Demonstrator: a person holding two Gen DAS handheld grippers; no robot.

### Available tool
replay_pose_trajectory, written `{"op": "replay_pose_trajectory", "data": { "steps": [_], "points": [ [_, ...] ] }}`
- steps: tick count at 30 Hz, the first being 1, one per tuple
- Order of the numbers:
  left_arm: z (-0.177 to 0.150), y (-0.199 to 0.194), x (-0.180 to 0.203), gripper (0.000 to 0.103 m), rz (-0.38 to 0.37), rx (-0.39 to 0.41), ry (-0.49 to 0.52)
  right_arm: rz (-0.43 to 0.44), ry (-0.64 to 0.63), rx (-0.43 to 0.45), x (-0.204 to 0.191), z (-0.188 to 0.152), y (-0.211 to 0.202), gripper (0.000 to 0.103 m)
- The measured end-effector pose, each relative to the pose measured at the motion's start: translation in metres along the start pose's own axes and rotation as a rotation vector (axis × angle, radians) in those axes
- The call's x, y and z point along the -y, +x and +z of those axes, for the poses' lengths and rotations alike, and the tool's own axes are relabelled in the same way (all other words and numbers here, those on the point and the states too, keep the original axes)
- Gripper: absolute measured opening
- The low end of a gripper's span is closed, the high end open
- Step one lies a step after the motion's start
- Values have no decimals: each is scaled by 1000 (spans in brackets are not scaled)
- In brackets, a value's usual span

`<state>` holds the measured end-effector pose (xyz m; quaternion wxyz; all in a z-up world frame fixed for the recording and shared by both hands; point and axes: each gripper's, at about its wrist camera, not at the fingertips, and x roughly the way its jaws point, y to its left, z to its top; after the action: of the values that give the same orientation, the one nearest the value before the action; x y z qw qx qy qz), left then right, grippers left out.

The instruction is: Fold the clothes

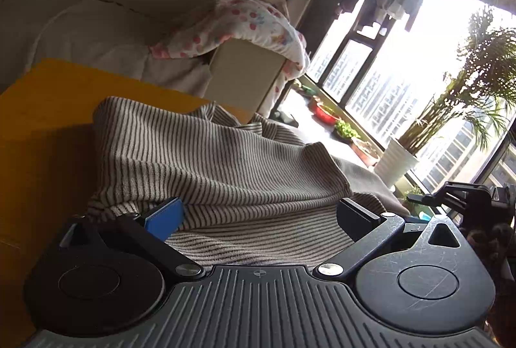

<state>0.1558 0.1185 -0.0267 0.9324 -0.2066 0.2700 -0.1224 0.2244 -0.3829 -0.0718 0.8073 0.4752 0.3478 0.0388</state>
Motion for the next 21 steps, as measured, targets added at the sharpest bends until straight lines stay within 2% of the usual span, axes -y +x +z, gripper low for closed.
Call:
{"op": "replay_pose_trajectory", "data": {
  "steps": [1, 3, 6, 9, 11, 15, 19, 21],
  "points": [
    [0, 0, -1, 103, -2, 3, -7, -27, -42, 26, -5, -1, 4, 21],
    [0, -2, -3, 103, -6, 7, -17, -76, -126, 68, -14, -4, 11, 11],
    [0, -2, -4, 103, -8, 12, -24, -112, -234, 111, -34, -8, 12, 8],
    [0, -3, -5, 103, -12, 16, -33, -66, -431, 179, -78, -20, -6, 7],
    [0, -3, -6, 103, -15, 16, -40, 14, -584, 194, -113, -40, -24, 7],
    [-1, -2, -5, 103, -17, 18, -45, 171, -790, 81, -163, -87, -33, 0],
    [-1, -2, -6, 103, -23, 20, -55, 168, -939, -104, -175, -145, -14, 1],
    [-1, -3, -7, 103, -26, 22, -61, 163, -950, -147, -169, -157, -14, 3]
  ]
}}
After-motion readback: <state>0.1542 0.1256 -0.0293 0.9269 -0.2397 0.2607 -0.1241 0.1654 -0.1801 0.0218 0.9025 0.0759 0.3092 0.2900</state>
